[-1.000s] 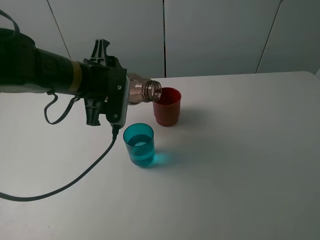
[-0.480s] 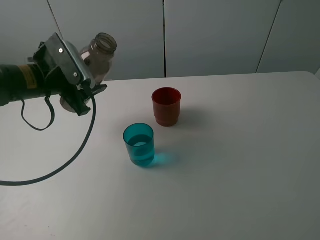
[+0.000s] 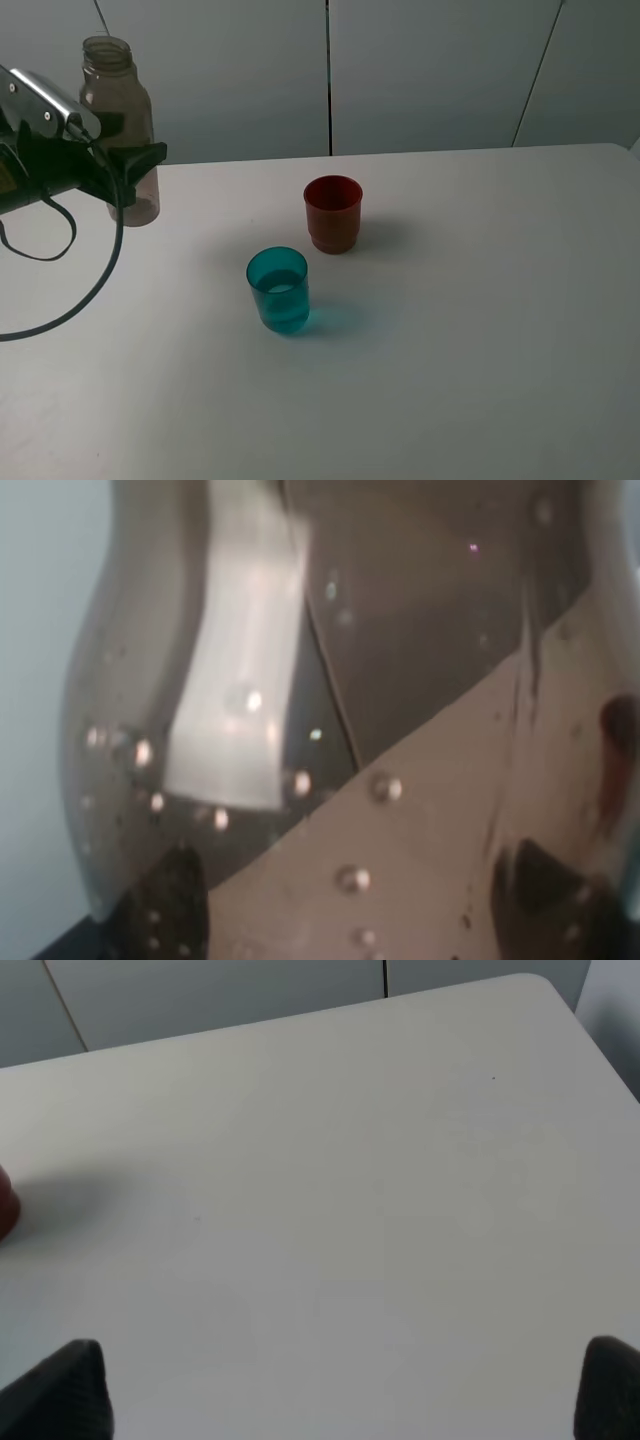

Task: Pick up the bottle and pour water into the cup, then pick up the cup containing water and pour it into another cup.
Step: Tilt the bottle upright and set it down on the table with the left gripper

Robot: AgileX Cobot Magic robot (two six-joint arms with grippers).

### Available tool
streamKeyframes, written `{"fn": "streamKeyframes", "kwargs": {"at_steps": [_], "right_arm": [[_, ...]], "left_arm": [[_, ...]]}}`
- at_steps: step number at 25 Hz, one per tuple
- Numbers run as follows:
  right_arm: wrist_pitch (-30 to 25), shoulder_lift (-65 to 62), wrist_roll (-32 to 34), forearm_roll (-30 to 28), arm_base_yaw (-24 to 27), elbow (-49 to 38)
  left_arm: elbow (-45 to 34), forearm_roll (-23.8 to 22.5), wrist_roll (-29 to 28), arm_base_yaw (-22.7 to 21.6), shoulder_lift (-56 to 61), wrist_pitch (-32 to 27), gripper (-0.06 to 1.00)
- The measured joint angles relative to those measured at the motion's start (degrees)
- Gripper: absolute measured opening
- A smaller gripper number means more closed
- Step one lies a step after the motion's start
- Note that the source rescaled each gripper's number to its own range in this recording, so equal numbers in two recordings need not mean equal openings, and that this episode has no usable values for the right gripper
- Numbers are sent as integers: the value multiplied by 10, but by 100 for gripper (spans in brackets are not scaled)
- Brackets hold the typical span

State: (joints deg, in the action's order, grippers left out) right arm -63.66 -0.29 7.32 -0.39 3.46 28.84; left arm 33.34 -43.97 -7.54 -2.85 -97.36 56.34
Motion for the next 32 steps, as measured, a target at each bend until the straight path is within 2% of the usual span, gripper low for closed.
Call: {"fn": "streamKeyframes", "kwargs": {"at_steps": [9, 13, 25, 32], "right_arm": [[0, 0, 1, 0, 0, 0], [0, 0, 1, 0, 0, 0], [0, 0, 1, 0, 0, 0], [0, 0, 1, 0, 0, 0]], "left_arm": [[0, -8, 16, -5, -107, 108, 1], [0, -8, 19, -10, -127, 117, 0], [0, -23, 21, -73, -132, 119, 0], [0, -28, 21, -79, -161, 121, 0]]}}
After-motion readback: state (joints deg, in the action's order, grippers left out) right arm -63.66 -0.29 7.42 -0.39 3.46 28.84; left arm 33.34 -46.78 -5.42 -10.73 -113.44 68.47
